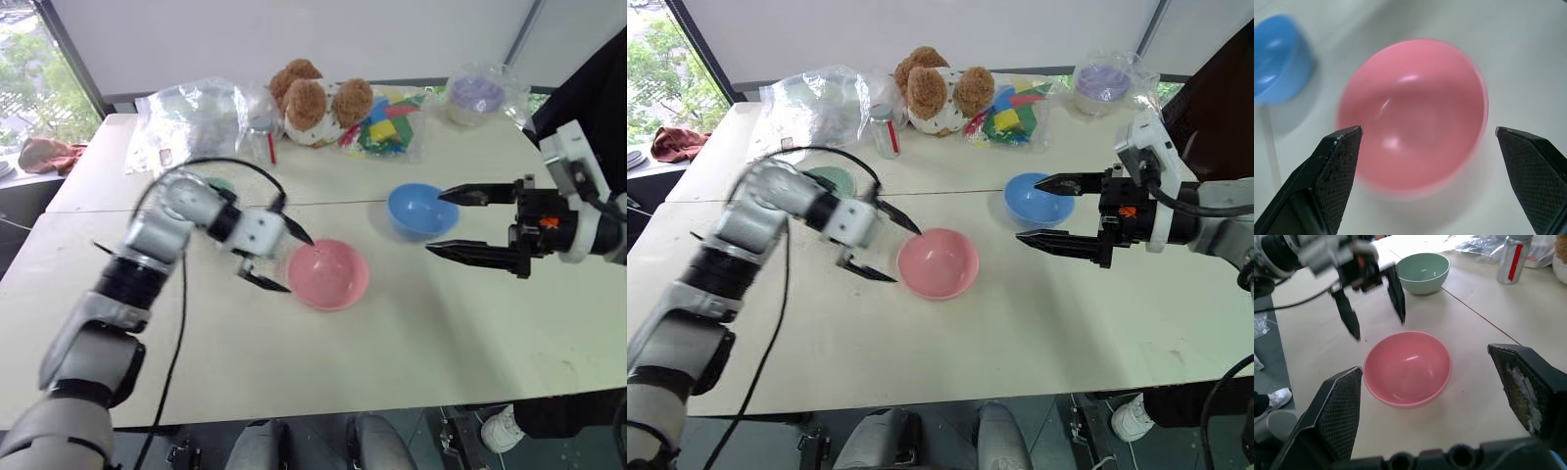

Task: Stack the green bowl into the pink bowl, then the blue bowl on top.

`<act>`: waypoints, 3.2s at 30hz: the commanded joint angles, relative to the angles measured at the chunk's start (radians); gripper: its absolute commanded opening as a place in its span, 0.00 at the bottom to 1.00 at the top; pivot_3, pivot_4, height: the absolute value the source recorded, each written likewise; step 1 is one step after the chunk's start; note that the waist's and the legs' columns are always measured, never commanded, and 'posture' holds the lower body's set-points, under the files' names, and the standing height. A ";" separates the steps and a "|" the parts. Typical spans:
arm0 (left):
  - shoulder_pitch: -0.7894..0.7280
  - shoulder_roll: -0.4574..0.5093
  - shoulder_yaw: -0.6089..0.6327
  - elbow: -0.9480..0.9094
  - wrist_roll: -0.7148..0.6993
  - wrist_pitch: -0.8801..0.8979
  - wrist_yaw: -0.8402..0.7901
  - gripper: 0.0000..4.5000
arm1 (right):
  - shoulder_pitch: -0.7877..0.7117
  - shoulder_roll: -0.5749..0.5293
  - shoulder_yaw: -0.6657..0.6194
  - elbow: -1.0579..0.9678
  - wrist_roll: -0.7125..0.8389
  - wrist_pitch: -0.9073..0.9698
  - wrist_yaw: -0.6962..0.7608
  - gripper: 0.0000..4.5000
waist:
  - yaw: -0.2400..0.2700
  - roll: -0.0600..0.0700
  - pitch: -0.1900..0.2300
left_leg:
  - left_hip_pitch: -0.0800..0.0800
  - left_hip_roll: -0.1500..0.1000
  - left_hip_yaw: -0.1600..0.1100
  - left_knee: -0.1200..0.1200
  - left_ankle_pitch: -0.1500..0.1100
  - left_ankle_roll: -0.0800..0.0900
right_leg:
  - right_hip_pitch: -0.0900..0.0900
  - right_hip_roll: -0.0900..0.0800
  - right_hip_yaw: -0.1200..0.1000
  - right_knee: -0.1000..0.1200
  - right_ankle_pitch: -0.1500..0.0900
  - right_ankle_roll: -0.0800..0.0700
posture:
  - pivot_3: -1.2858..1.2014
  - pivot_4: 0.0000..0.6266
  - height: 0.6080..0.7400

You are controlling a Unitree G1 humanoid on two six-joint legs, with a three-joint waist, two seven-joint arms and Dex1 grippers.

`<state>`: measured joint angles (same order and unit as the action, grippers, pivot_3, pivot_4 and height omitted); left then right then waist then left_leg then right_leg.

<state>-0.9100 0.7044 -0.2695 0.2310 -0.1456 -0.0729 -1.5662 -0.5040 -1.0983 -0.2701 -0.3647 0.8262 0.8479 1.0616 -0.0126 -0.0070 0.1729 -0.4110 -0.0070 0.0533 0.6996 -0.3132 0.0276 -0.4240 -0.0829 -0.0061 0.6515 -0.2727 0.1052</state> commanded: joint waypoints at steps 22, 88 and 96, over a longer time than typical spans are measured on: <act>-0.159 0.018 0.026 0.919 0.374 -0.334 0.493 0.80 | -0.078 -0.009 0.047 0.038 -0.056 -0.054 0.030 1.00 | 0.019 -0.001 0.001 | -0.001 -0.001 0.002 0.000 0.000 0.000 | 0.000 0.001 -0.002 -0.001 0.000 0.000 | 0.52 0.24 1.00; 0.009 0.201 0.238 -0.078 -0.447 0.579 0.046 0.99 | -0.231 0.078 0.423 0.370 -0.512 -0.205 -0.076 1.00 | -0.007 -0.001 0.001 | 0.001 0.000 0.001 0.001 0.004 -0.006 | -0.002 0.003 0.001 0.004 0.000 0.000 | 0.52 0.24 1.00; 0.194 0.262 0.446 -0.278 -0.543 0.705 0.188 0.99 | -0.401 0.236 0.600 0.829 -0.744 -0.453 0.029 1.00 | 0.002 -0.001 0.001 | -0.001 -0.002 0.001 0.001 0.004 -0.006 | -0.001 0.001 0.001 0.002 0.000 0.000 | 0.52 0.24 1.00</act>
<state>-0.7305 0.9436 0.1103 0.0086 -0.6539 0.6117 -1.4076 -0.8576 -0.8717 0.3204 0.3838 0.1336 0.4640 1.0717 -0.0108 -0.0084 0.1739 -0.4120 -0.0087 0.0542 0.7006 -0.3093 0.0213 -0.4251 -0.0818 -0.0055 0.6535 -0.2728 0.1056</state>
